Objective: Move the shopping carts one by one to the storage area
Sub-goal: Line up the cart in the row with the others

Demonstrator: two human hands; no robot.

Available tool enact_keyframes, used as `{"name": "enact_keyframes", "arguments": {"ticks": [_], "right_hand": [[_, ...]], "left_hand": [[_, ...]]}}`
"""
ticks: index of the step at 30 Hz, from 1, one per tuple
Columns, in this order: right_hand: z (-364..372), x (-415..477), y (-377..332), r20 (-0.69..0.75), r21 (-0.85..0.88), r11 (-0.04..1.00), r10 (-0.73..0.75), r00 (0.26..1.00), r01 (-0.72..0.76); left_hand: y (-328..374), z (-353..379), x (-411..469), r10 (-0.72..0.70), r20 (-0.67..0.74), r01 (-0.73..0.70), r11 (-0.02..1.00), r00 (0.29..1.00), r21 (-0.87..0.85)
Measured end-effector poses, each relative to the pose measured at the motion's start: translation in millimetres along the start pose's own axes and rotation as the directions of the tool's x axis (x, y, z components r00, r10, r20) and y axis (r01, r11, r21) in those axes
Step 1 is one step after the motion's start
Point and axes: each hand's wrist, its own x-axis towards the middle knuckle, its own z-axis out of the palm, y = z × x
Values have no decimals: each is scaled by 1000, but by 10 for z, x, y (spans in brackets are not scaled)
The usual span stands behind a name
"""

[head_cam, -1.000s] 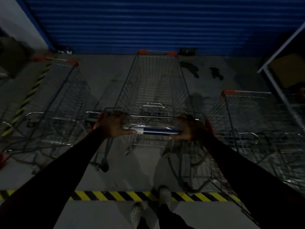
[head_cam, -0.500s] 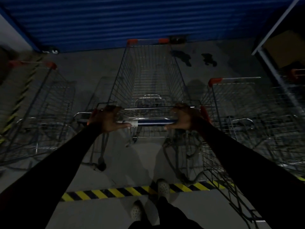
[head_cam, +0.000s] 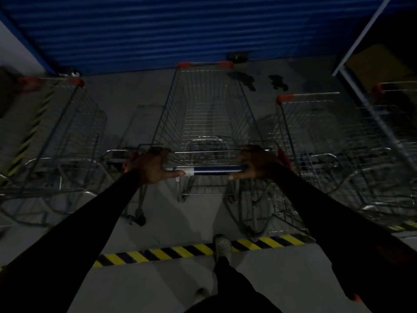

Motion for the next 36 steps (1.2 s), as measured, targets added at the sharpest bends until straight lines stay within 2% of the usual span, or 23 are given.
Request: {"name": "enact_keyframes", "arguments": {"ticks": [3,5,12,15,21,25,27,31,36], "right_hand": [[96,-282,44,-37,-214,977,-14,999,6],[130,-504,17,-24,-222,975,20,1000,-25],[405,-1066,0,-69,-132,988,68,995,-77],[477,-1255,21,-45,-121,990,71,996,-76],[633,-1548,26,-34,-138,990,15,999,-19],[766,-1654,57,-178,-113,992,-79,981,60],[769,-1693,81,-158,-114,992,-67,985,49],[819,-1769,93,0,-87,996,36,999,-36],[901,-1956,78,-12,-78,997,16,1000,-16]], "left_hand": [[145,51,-274,22,4,-22,1000,1000,-6],[185,122,-403,41,1,-41,999,999,14],[241,316,-821,70,32,-70,998,997,-2],[327,365,-1030,85,39,-85,996,996,-11],[438,376,-1359,61,82,-69,992,995,102],[505,343,-1525,27,107,-40,992,994,123],[573,345,-1630,17,118,-34,989,993,143],[590,438,-1747,-34,161,12,991,986,134],[585,565,-1971,-43,156,24,992,987,122]]}}
